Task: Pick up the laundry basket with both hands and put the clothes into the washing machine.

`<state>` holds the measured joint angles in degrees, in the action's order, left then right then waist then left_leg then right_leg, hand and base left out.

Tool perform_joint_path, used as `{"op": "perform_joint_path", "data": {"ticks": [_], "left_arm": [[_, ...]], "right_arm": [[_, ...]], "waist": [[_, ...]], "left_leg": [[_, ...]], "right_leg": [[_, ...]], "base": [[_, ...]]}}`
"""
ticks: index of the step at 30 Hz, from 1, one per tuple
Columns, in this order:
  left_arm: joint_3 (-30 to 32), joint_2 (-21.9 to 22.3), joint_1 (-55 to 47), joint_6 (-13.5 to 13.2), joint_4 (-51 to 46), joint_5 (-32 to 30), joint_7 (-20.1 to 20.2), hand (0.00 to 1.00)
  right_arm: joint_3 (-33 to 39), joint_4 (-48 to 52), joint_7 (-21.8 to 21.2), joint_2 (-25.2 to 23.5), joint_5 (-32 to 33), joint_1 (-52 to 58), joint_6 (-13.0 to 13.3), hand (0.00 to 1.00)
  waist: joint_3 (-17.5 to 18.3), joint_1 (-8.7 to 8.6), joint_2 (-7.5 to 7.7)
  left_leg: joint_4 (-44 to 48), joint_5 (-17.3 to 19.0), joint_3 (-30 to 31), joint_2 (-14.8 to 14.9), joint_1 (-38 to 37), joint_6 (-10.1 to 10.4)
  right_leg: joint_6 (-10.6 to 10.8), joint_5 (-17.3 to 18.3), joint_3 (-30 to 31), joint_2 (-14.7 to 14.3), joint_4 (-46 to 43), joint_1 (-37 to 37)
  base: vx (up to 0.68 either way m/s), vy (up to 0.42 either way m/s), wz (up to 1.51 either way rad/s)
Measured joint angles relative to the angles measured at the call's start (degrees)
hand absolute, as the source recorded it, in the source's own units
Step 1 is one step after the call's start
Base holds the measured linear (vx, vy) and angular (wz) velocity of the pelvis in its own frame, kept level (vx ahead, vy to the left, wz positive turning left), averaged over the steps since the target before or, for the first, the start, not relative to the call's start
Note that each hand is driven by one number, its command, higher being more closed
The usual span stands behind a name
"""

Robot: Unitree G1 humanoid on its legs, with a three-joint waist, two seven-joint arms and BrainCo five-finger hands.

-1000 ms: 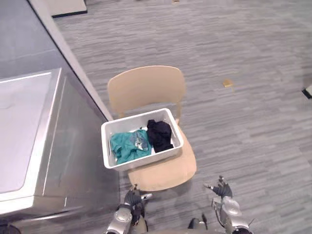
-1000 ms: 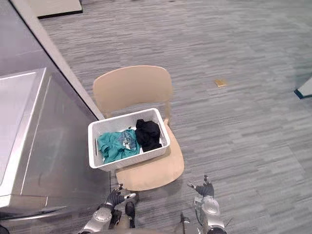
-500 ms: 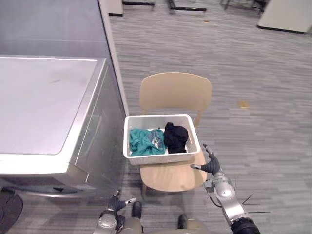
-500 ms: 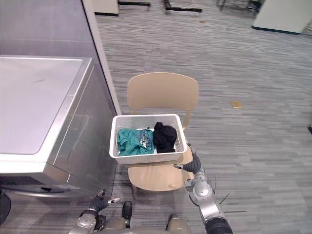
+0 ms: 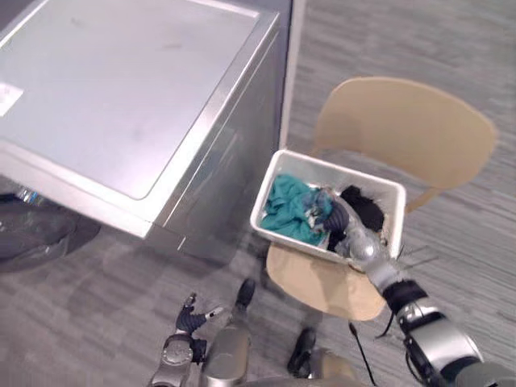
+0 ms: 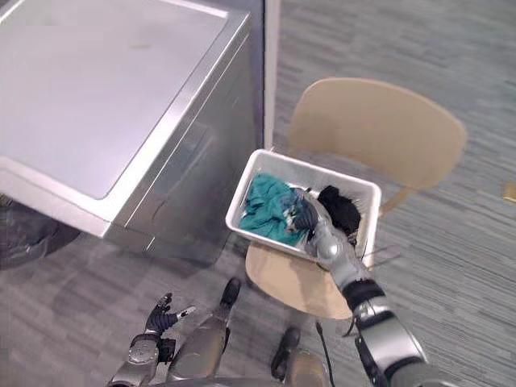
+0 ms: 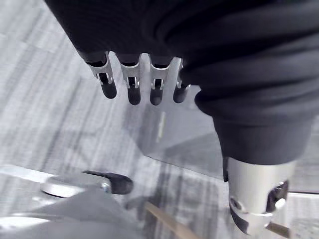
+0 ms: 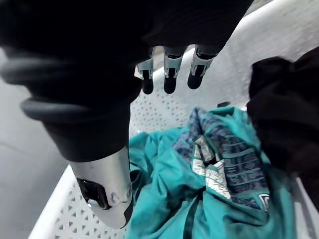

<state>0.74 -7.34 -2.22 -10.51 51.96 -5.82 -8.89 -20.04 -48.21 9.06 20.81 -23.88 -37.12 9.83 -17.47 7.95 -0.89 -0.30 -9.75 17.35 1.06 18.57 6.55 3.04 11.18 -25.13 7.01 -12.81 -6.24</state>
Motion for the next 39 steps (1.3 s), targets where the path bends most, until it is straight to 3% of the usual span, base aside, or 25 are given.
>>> {"op": "perform_joint_path", "data": {"ticks": [4,7,13,15,16,27,32,35,39], "left_arm": [[-0.14,0.11,1.17,-0.03,0.4,1.11,-0.02,0.0],[-0.62,0.15,2.88,-0.27,0.27,1.73,-0.02,0.0],[-5.18,0.31,8.07,-1.53,-2.01,4.21,-1.31,0.0],[-6.7,0.32,9.4,-1.96,-2.58,4.47,-1.42,0.0],[-7.62,0.39,10.14,-1.96,-2.7,5.41,-1.44,0.0],[-9.49,2.28,12.51,-2.22,-2.16,6.16,-1.51,0.0],[-9.04,2.21,12.33,-1.43,-1.89,5.5,-1.46,0.0],[-8.8,2.2,11.95,-1.12,-1.84,5.14,-1.36,0.0],[-6.79,2.15,11.66,-0.9,-0.14,5.03,-1.18,0.0]], "right_arm": [[-2.73,-8.38,0.95,3.45,-1.04,-10.38,-0.49,0.0],[-4.42,-11.86,1.17,4.7,-1.52,-16.75,-1.29,0.0],[-6.9,-17.49,3.34,8.44,-2.19,-22.85,-2.22,0.0],[-7.95,-18.27,4.43,9.53,-2.21,-24.03,-2.75,0.0],[-8.1,-18.27,4.78,10.06,-2.2,-24.51,-2.81,1.0],[-8.98,-15.99,5.15,11.59,1.26,-25.71,-3.45,1.0],[-7.46,-13.53,2.87,9.78,2.7,-24.8,-3.77,1.0],[-3.73,-3.49,3.06,8.87,7.51,-22.77,-3.38,1.0],[1.98,7.77,2.4,5.18,16.86,-15.09,-1.5,1.0]], "waist": [[-4.26,2.47,-1.01],[-6.82,2.7,-1.91],[-8.42,5.59,-4.2],[-8.74,5.71,-4.84],[-8.77,5.73,-4.9],[-8.76,6.73,-4.84],[-9.0,6.87,-4.51],[-8.66,5.39,-4.2],[-7.02,2.71,-2.18]], "left_leg": [[-3.61,-3.31,1.49,1.05,2.74,0.6],[-4.94,-4.81,3.0,1.49,4.68,1.11],[-4.97,-6.38,5.98,0.68,11.58,1.54],[-4.98,-6.73,6.93,0.08,13.33,1.78],[-5.01,-6.76,7.38,-0.32,13.76,1.81],[-4.99,-7.71,7.55,-0.61,13.43,2.15],[-5.03,-7.71,5.76,0.91,8.44,2.15],[-5.06,-7.7,4.18,1.25,5.79,2.15],[-5.14,-7.16,2.66,1.18,3.84,1.44]], "right_leg": [[-1.04,1.8,-0.37,0.21,-3.99,-5.34],[-1.42,2.84,-0.51,0.35,-7.23,-8.81],[-1.53,5.7,-0.89,2.19,-15.07,-17.97],[-1.45,6.99,-1.33,2.9,-17.14,-19.91],[-1.43,7.8,-1.19,3.48,-18.49,-20.83],[-1.42,9.5,0.12,3.86,-20.67,-21.53],[-2.03,7.12,1.17,1.42,-15.1,-15.07],[-1.65,6.39,2.29,0.74,-12.14,-11.83],[-0.73,5.72,3.51,0.74,-10.69,-9.93]], "base": [[-0.1,-0.025,0.17],[-0.12,-0.028,0.1],[-0.12,-0.019,0.14],[-0.07,-0.043,0.32],[-0.04,-0.046,0.25],[0.01,-0.086,0.03],[0.03,-0.059,-0.17],[-0.05,-0.022,-0.24],[-0.02,0.011,-0.11]]}}
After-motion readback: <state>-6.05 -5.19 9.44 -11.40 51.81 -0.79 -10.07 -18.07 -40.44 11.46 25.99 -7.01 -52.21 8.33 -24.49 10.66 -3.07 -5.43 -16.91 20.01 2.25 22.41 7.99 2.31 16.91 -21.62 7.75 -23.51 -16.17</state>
